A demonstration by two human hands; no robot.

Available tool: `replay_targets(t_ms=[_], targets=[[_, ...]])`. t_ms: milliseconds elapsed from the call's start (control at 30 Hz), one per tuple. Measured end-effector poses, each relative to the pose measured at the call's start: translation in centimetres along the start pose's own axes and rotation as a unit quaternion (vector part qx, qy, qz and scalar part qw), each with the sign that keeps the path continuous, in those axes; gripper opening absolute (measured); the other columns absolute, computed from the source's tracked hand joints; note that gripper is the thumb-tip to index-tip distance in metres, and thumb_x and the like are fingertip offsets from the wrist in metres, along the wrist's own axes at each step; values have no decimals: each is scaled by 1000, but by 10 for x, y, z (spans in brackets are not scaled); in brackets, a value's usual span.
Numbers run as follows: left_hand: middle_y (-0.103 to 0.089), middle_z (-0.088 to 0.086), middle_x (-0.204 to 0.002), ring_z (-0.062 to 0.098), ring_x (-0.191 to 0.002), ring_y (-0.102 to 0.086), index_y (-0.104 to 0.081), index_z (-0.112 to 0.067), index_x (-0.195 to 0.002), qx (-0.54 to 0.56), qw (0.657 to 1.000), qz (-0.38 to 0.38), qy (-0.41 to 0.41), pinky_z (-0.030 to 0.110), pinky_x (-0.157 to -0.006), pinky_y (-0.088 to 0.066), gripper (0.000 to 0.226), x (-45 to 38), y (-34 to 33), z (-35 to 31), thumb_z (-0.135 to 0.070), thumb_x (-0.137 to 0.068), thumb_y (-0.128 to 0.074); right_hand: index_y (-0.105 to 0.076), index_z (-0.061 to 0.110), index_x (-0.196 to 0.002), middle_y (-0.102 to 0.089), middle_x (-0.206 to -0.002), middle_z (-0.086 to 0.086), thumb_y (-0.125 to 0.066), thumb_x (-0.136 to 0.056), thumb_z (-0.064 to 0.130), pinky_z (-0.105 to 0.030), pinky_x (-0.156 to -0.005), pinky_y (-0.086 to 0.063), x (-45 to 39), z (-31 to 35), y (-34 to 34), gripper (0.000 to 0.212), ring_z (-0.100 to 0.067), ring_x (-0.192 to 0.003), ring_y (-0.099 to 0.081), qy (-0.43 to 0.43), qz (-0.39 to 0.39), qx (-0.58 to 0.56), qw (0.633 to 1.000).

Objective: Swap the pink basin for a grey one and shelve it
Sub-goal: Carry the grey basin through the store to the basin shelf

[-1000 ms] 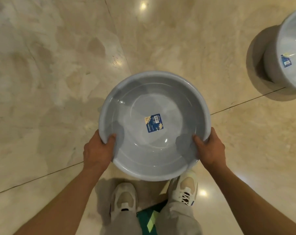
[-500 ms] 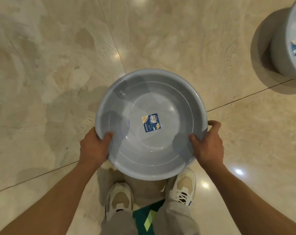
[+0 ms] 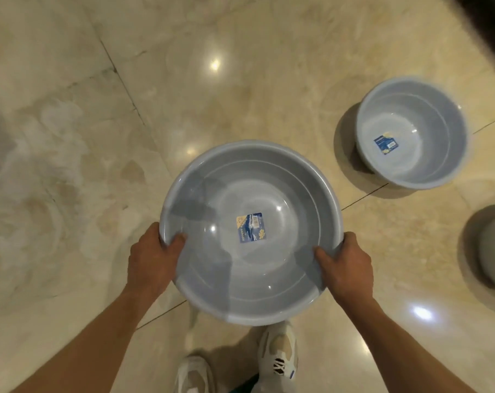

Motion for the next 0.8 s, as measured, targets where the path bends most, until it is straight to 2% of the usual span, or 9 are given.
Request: replay_targets(t_ms=[167,233,333,400,533,667,800], targets=[[-69,2,-84,26,-79,-66,-64,-15,-96,-15,997,21,-66,42,-72,-55,31,8,-12,-126,-44,-86,-66,-45,18,-97,-51,-74,12,-70,-84,35,-26,-47,-34,-35,2,108,32,-6,-62,-49,-7,-54,-37,998],[-69,2,-82,26,-76,-65,-65,-14,-95,-24,995,30,-94,39,-70,-52,37,14,-21,-180,-48,-81,-64,-46,18,-97,-51,-74,13,-69,-84,35,-26,-47,-34,-45,-5,150,31,-5,-62,-49,-14,-73,-47,996],[-67,6,-77,34,-75,-63,-64,-10,-89,-43,988,48,-139,34,-67,-45,31,17,-41,-252,-39,-85,-72,-46,18,-94,-48,-71,14,-70,-85,35,-24,-46,-29,-63,-18,207,31,-1,-60,-43,-32,-102,-58,993],[-67,10,-78,37,-77,-62,-64,-8,-88,-49,982,61,-169,32,-67,-42,24,15,-56,-294,-30,-89,-73,-45,17,-93,-49,-71,9,-69,-85,35,-25,-47,-29,-76,-26,238,31,-4,-58,-43,-47,-117,-64,990],[-67,7,-83,33,-78,-60,-65,-9,-95,-79,972,96,-199,32,-71,-42,29,2,-89,-361,-36,-90,-71,-47,17,-96,-52,-75,7,-68,-85,37,-35,-55,-37,-106,-45,275,32,-25,-67,-52,-92,-128,-71,985],[-70,3,-92,32,-85,-65,-67,-20,-105,-133,954,131,-235,40,-77,-55,46,-26,-134,-415,-57,-80,-59,-46,19,-96,-56,-79,2,-68,-83,39,-30,-51,-35,-147,-65,292,33,-20,-63,-51,-121,-152,-74,978],[-72,2,-95,32,-88,-66,-67,-26,-109,-170,944,141,-244,46,-81,-57,48,-56,-181,-445,-60,-77,-53,-46,19,-98,-60,-82,-1,-65,-83,45,-37,-60,-44,-189,-89,286,35,-31,-72,-60,-167,-153,-68,972]])
Point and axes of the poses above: each hand's wrist, its own x-axis away from the middle knuckle, its own y-axis out of the back of the hand, z = x × y, the point moved 5 cm from there along -x, towards the middle knuckle
